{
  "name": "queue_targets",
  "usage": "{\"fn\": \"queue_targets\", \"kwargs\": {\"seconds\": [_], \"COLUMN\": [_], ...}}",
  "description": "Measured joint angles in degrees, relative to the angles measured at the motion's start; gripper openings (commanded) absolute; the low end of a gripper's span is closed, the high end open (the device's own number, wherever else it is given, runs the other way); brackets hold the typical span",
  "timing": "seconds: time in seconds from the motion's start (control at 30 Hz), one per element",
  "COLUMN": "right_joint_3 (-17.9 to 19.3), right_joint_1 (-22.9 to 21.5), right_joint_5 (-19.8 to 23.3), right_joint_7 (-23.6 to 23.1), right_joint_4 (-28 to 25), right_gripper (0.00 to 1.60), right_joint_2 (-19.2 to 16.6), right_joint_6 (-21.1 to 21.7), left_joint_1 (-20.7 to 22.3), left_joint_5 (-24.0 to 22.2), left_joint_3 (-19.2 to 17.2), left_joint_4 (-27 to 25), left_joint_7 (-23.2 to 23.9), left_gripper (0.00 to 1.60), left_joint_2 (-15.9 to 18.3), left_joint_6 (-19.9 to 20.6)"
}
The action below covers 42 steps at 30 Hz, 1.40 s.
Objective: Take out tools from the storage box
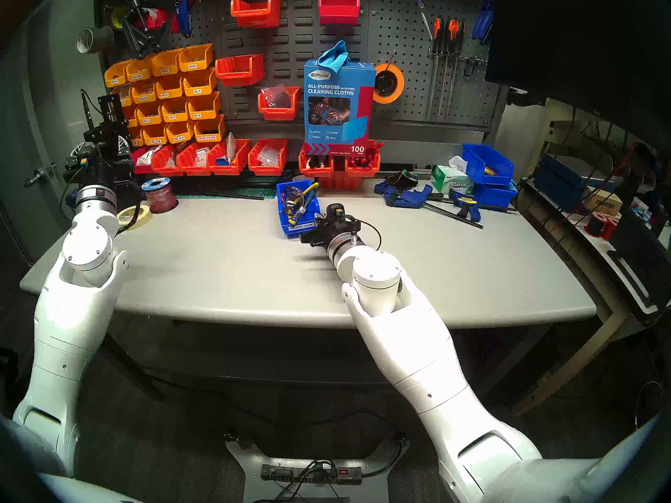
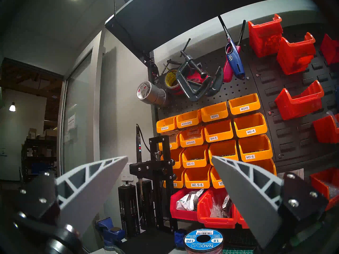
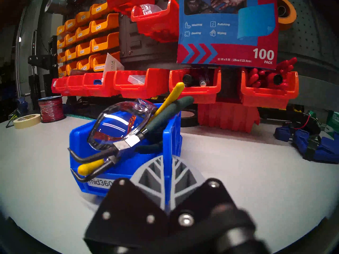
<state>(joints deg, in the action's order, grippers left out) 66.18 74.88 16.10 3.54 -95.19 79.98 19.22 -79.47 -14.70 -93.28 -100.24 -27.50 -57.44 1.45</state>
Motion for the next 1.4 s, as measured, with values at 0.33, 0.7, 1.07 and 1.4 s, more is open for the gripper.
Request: {"fn": "queue_targets", "kwargs": {"seconds": [0.33, 0.7, 1.07, 1.4], "right_joint_3": [2.25, 3.61, 6.13, 9.76], "right_joint_1": [3.38, 8.32, 11.45, 15.27], "right_joint_5": [2.50, 5.53, 8.66, 12.31], "right_joint_7": [-2.28, -5.59, -9.04, -12.80], "right_joint_4": [-6.42, -13.31, -20.24, -27.38], "right_gripper": [0.00, 0.00, 0.00, 1.60], "right_joint_2": [-2.72, -5.77, -8.64, -12.07], "right_joint_6": [1.64, 4.60, 7.47, 11.69], "left_joint_1": [-0.02, -0.02, -0.02, -0.02], "left_joint_5": [0.00, 0.00, 0.00, 0.00], "left_joint_3": [0.00, 0.00, 0.01, 0.02], "left_joint_4": [0.01, 0.00, -0.01, -0.02], "left_joint_7": [-0.04, -0.07, -0.10, -0.11], "left_gripper": [1.60, 1.60, 1.60, 1.60], "left_joint_2": [0.00, 0.00, 0.01, 0.01], "left_joint_6": [0.00, 0.00, 0.00, 0.00]}}
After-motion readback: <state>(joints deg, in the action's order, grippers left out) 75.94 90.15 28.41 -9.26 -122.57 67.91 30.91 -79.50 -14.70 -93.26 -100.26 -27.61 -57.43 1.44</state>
